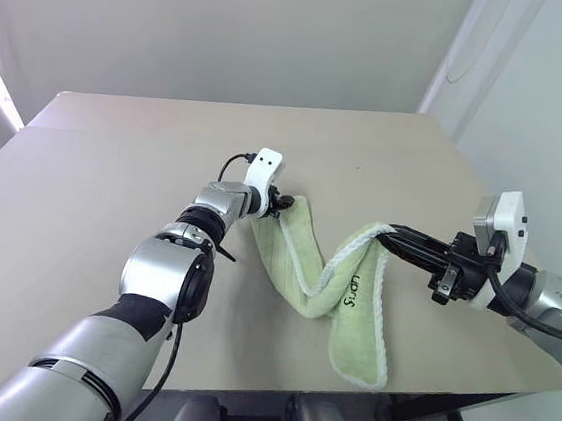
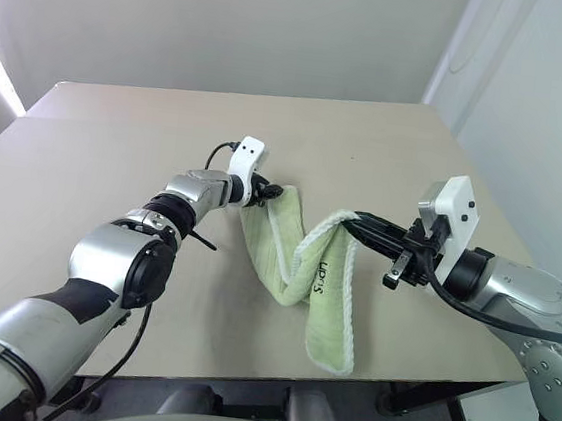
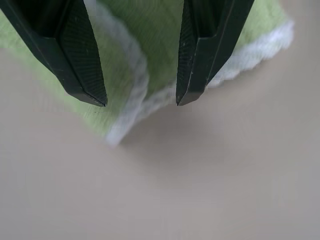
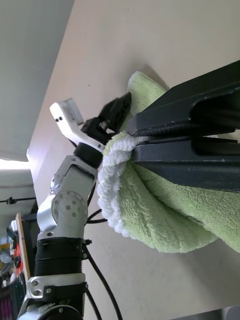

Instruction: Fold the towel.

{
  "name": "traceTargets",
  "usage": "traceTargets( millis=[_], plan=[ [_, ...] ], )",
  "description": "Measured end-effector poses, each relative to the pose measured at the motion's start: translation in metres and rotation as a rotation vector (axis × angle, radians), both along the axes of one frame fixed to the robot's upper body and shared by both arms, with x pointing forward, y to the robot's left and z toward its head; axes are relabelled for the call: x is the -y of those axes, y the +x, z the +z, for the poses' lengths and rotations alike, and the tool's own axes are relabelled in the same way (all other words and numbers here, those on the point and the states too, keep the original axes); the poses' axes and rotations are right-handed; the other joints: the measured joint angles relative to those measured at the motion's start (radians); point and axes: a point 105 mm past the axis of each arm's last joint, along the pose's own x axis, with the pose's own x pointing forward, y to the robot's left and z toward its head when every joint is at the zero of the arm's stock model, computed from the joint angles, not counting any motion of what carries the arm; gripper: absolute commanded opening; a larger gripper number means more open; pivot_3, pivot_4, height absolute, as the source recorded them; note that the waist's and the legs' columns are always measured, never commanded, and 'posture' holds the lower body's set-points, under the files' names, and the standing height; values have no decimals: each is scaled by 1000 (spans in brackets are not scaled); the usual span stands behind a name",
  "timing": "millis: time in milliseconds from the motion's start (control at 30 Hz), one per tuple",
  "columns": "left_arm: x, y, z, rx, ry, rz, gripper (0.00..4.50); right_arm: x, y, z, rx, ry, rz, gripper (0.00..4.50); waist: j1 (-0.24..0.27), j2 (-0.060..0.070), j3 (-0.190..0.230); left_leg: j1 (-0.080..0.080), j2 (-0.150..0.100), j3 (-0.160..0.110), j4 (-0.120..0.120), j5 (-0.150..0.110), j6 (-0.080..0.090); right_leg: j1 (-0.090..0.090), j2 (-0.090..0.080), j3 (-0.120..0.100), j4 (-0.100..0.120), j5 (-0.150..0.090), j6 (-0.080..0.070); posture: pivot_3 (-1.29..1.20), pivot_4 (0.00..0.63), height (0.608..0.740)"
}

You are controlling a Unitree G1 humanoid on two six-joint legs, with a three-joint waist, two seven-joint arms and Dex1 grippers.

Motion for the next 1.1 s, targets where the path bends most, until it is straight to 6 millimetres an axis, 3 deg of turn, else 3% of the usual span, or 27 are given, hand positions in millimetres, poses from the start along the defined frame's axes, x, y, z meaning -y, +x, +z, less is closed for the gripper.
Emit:
traceTargets(
  millis=[133,333,467,600,700,867,1100],
  plan=[
    [6,-9,-16,-45,14,-26,2300,1,1,0,2,-4,-6,0,2,0,0,0,0,0,0,0,0,0,0,0,0,0,0,0,0,712],
    [14,-13,-19,-57,5,-51,2300,1,2,0,4,-5,-18,0,1,0,0,0,0,0,0,0,0,0,0,0,0,0,0,0,0,712],
    [15,-14,-19,-59,-6,-53,1408,2,2,0,3,-6,-26,0,2,0,0,0,0,0,0,0,0,1,0,0,0,0,0,0,0,712],
    [18,-14,-17,-60,-44,-63,52,2,2,-1,4,-7,-33,0,1,0,0,0,0,0,0,0,0,1,0,0,0,0,0,0,0,712],
    [18,-13,-14,-55,-74,-64,52,2,2,-1,4,-7,-34,0,0,0,0,0,0,0,0,0,0,1,0,0,0,0,0,0,0,712],
    [13,-1,18,-12,-289,-18,52,2,4,-3,4,-24,-40,0,-1,0,0,0,0,0,0,0,0,1,0,0,0,0,0,0,0,712],
    [-10,13,64,56,-412,-5,52,3,5,-6,6,-48,-43,0,-2,0,0,0,0,0,0,0,0,1,0,0,-1,0,0,0,0,712]
  ],
)
